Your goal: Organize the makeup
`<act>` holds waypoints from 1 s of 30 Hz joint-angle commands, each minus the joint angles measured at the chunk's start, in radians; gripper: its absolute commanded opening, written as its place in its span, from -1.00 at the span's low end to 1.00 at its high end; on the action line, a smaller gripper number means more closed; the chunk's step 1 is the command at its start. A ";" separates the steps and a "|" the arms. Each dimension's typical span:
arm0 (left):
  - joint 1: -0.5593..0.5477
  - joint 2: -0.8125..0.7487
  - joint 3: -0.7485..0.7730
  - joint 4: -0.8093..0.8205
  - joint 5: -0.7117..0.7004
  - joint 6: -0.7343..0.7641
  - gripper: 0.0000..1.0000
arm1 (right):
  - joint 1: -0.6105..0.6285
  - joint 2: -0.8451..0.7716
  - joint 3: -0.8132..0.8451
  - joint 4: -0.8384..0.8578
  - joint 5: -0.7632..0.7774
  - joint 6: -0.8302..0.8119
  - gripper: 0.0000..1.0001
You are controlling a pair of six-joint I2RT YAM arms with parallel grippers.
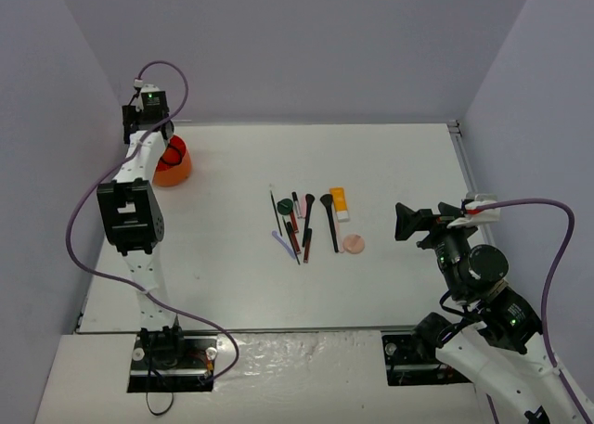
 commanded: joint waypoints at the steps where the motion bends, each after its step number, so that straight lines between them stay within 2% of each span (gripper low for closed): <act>1: -0.022 -0.260 0.032 -0.090 0.082 -0.183 0.31 | 0.008 0.026 0.008 0.065 -0.003 0.006 1.00; 3: -0.049 -0.312 0.031 -0.157 0.151 -0.239 0.43 | 0.008 0.038 0.014 0.064 -0.004 0.009 1.00; 5: -0.103 -0.356 0.030 -0.240 0.184 -0.296 0.48 | 0.008 0.054 0.018 0.061 -0.001 0.012 1.00; 10: -0.355 -0.397 -0.002 -0.387 0.208 -0.405 0.52 | 0.007 0.065 0.027 0.055 0.008 0.012 1.00; 14: -0.560 -0.361 -0.060 -0.410 0.182 -0.509 0.55 | 0.007 0.058 0.025 0.047 0.017 0.015 1.00; 17: -0.672 -0.294 -0.079 -0.394 0.160 -0.574 0.56 | 0.008 0.048 0.022 0.040 0.022 0.015 1.00; 23: -0.790 -0.098 0.001 -0.405 0.145 -0.637 0.56 | 0.008 0.036 0.020 0.036 0.027 0.015 1.00; 30: -0.827 0.033 0.064 -0.422 0.157 -0.678 0.49 | 0.009 0.035 0.016 0.037 0.015 0.019 1.00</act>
